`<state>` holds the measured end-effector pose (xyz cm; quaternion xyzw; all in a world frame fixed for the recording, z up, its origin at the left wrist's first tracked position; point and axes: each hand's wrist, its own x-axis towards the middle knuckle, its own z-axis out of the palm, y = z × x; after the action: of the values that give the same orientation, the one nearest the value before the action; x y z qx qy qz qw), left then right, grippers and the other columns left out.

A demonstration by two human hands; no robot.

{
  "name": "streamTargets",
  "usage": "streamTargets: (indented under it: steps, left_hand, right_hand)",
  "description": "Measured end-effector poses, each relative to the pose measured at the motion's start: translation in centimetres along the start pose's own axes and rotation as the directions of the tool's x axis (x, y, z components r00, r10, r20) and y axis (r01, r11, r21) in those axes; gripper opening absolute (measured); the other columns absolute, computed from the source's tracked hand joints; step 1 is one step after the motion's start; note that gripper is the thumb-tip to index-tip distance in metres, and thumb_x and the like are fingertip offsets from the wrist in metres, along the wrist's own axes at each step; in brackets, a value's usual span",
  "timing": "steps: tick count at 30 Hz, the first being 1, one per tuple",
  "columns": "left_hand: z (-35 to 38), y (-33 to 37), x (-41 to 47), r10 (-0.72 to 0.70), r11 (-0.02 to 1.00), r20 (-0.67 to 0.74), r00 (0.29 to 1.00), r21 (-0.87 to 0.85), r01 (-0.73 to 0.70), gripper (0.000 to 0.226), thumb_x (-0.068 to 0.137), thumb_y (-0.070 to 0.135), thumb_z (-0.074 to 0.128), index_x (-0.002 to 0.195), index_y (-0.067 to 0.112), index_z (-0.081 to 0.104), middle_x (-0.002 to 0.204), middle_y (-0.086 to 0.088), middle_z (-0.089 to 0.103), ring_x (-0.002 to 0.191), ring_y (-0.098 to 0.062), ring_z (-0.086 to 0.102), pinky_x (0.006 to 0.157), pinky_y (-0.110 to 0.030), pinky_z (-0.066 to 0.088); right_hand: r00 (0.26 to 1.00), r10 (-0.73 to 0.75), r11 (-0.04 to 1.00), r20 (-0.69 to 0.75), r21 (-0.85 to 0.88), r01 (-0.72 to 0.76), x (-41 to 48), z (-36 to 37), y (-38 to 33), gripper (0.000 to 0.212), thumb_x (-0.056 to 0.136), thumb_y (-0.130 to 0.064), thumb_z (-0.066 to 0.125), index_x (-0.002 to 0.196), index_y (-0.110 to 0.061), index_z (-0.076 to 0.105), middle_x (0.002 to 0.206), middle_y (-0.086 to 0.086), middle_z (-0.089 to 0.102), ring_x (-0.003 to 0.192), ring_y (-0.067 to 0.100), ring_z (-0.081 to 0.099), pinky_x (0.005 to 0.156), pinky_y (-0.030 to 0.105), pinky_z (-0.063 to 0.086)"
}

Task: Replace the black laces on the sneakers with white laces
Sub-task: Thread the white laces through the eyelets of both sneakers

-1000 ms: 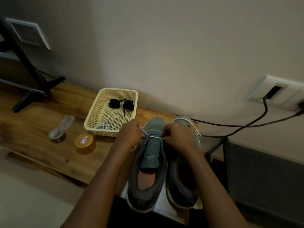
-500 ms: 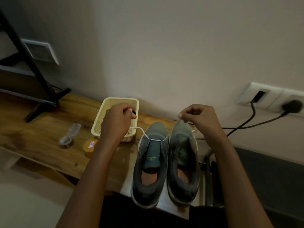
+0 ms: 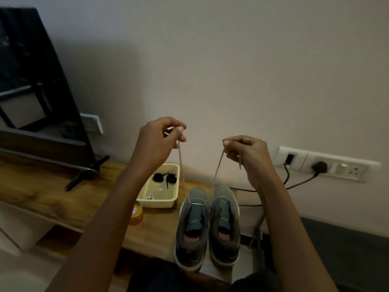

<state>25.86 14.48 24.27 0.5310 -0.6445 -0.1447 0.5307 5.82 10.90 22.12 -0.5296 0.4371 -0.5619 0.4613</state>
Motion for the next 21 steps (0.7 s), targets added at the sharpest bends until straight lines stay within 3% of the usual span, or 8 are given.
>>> streamTargets:
  steps: [7,10,13,17,21]
  left_hand:
    - [-1.5,3.0,-0.7,-0.051,0.967,-0.006,0.999,-0.249,0.048,0.014,0.093,0.009,0.056,0.103,0.013,0.065,0.085,0.001,0.071,0.068,-0.006,0.066,0.069,-0.018,0.055]
    - [-1.7,3.2,-1.2,-0.079,0.939,0.022,0.997,-0.333,0.082,0.02,0.093,0.006,0.055,0.109,0.015,0.063,0.093,0.002,0.072,0.072,-0.008,0.068,0.07,-0.018,0.055]
    - [-1.6,3.0,-1.4,-0.112,0.918,0.004,0.994,-0.382,0.105,0.022,0.096,0.006,0.05,0.113,0.014,0.062,0.098,0.002,0.072,0.074,-0.009,0.07,0.069,-0.017,0.054]
    - [-1.3,3.1,-1.5,-0.119,0.919,-0.053,0.991,-0.385,0.09,0.019,0.097,0.01,0.049,0.106,0.015,0.065,0.091,0.003,0.072,0.074,-0.01,0.07,0.069,-0.017,0.054]
    - [-0.6,2.7,-1.2,-0.079,0.952,-0.113,0.99,-0.304,0.041,0.019,0.096,0.015,0.051,0.095,0.027,0.066,0.089,0.006,0.068,0.072,-0.004,0.059,0.066,-0.017,0.049]
  right_hand:
    - [0.997,0.039,0.98,0.065,0.193,-0.051,-2.4,0.1,-3.2,0.008,0.086,0.0,0.059,0.083,-0.002,0.066,0.054,0.004,0.059,0.055,0.015,0.054,0.065,0.029,0.049]
    - [0.99,0.016,0.968,0.137,0.246,-0.05,-3.0,-0.2,-3.8,0.016,0.088,-0.004,0.049,0.095,0.0,0.063,0.078,0.012,0.072,0.064,0.019,0.062,0.074,0.031,0.052]
    - [0.983,-0.009,0.974,0.185,0.224,-0.033,-3.3,-0.5,-4.0,0.025,0.085,-0.002,0.043,0.105,0.0,0.059,0.1,0.014,0.072,0.074,0.022,0.067,0.082,0.034,0.049]
    - [0.994,-0.067,0.992,0.083,0.11,0.058,-3.5,-0.4,-4.2,0.013,0.093,-0.005,0.051,0.098,-0.005,0.064,0.088,0.009,0.074,0.07,0.019,0.068,0.079,0.028,0.055]
    - [0.995,-0.088,0.993,-0.037,0.081,0.091,-3.0,-0.2,-4.6,0.013,0.089,-0.006,0.06,0.097,-0.001,0.068,0.062,0.003,0.065,0.054,0.011,0.056,0.061,0.022,0.052]
